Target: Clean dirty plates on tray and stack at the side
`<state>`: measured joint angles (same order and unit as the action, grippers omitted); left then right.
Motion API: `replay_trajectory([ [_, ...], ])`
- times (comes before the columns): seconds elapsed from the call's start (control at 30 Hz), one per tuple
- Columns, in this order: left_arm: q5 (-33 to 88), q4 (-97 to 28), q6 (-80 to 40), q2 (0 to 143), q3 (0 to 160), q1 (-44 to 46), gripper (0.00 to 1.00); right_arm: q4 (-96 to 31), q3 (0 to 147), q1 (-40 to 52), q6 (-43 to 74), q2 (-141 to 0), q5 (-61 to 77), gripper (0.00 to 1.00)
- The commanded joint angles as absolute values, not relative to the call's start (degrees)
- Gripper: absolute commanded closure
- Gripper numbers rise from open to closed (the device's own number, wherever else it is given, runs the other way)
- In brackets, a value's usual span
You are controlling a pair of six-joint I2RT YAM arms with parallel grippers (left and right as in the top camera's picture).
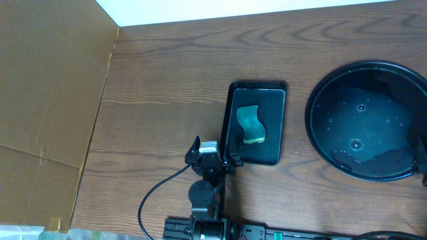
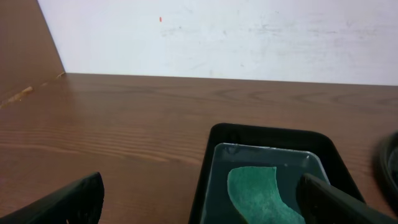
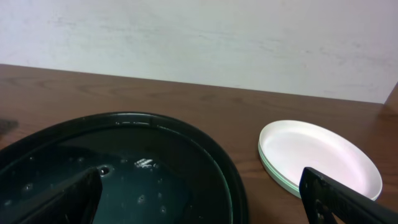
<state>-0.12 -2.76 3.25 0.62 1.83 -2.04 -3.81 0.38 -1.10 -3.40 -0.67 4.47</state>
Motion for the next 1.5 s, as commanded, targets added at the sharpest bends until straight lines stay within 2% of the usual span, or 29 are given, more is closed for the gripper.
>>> replay_trajectory([
  [0.0, -0.7, -4.2, 3.8, 0.1, 0.2, -2.3, 0.02, -4.1, 0.4, -0.3, -3.9, -0.3, 4.8, 0.01],
  [1.2, -0.7, -4.2, 3.8, 0.2, 0.2, -2.3, 0.02, -4.3, 0.4, -0.3, -3.9, -0.3, 2.5, 0.01],
  [1.47, -0.7, -4.2, 3.8, 0.2, 0.2, -2.3, 0.02, -4.5, 0.4, -0.3, -0.1, -0.3, 1.2, 0.01],
])
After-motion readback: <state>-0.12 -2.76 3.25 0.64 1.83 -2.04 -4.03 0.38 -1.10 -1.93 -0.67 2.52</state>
